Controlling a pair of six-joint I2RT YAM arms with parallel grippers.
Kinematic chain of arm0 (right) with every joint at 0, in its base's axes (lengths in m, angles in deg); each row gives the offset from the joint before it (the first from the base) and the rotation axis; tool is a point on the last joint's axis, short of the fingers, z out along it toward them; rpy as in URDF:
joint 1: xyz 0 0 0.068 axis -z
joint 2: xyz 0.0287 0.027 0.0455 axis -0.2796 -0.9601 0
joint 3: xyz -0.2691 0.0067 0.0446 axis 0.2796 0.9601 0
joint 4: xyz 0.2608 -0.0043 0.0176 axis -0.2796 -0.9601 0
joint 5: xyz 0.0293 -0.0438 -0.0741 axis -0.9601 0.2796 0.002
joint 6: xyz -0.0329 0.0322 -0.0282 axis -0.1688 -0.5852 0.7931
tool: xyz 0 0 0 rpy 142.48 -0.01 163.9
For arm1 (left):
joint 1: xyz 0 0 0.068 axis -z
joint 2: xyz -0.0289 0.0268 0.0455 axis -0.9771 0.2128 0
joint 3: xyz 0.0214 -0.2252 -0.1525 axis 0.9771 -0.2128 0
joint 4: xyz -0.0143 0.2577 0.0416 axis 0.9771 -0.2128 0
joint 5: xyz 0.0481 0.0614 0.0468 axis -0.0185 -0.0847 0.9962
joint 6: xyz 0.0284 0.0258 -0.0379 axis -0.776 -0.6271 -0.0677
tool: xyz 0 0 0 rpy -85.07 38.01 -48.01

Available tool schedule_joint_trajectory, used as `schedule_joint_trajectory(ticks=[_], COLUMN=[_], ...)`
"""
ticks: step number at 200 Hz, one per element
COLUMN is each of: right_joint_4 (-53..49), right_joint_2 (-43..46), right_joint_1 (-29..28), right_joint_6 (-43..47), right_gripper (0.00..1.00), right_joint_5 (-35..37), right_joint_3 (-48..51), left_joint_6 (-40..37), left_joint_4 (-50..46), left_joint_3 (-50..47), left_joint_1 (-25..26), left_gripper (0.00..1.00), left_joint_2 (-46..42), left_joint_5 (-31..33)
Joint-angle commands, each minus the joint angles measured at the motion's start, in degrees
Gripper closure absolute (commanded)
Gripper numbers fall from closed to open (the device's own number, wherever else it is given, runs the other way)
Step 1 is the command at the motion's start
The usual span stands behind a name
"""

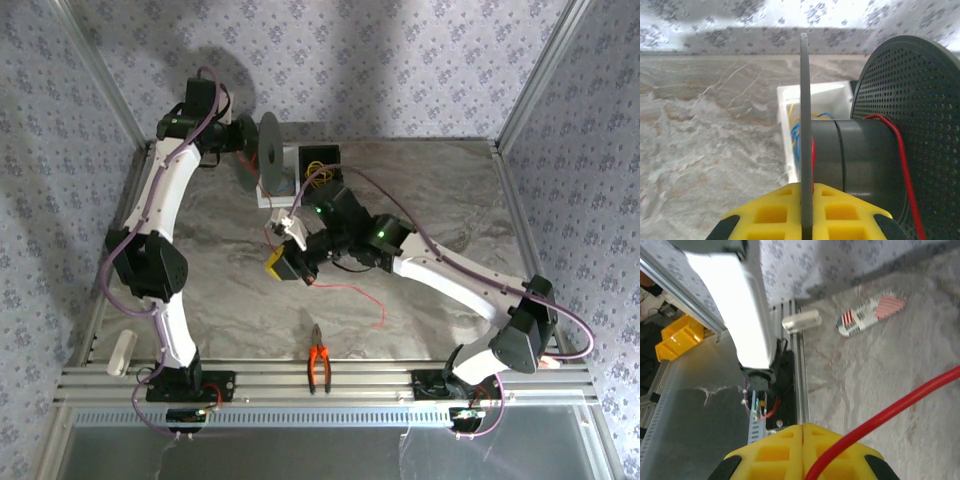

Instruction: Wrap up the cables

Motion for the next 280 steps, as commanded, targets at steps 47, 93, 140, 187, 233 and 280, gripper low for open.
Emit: schedule_joint_trajectory(ticks=[47, 93, 140, 187, 233, 280], right_joint_4=[3.71, -4.27, -12.16, -24.66, -24.87, -25.23], right_joint_2=[-14.29, -30.11, -41.94, -51.32, -49.92, -46.0], right_joint_1=[17.32, 30.58, 39.55, 42.25, 40.28, 33.38], right_joint_6=[-3.83, -2.09, -3.53, -5.45, -9.84, -9.53], right_gripper=[1.0, 1.0, 1.0, 1.0, 1.0, 1.0], right_joint_5=[-5.95, -8.25, -8.65, -8.09, -10.7, -12.54], right_joint_3=[2.15, -15.86, -38.2, -68.16, -76.84, -76.88], left_joint_6=[2.34, 5.43, -13.59, -26.94, -27.73, -26.47], left_joint_4=[7.98, 17.03, -3.02, -15.44, -17.86, -20.5], left_joint_3=[6.9, -14.46, -21.05, -26.21, -22.95, -12.38], left_joint_1=[-1.71, -10.55, -10.69, 1.0, 7.65, 12.77], left_gripper=[1.0, 1.0, 1.0, 1.0, 1.0, 1.0], left_joint_2=[-10.51, -28.47, -35.7, -32.51, -20.88, -8.55], left_joint_5=[-15.57, -33.85, -38.69, -19.11, -2.0, 11.5])
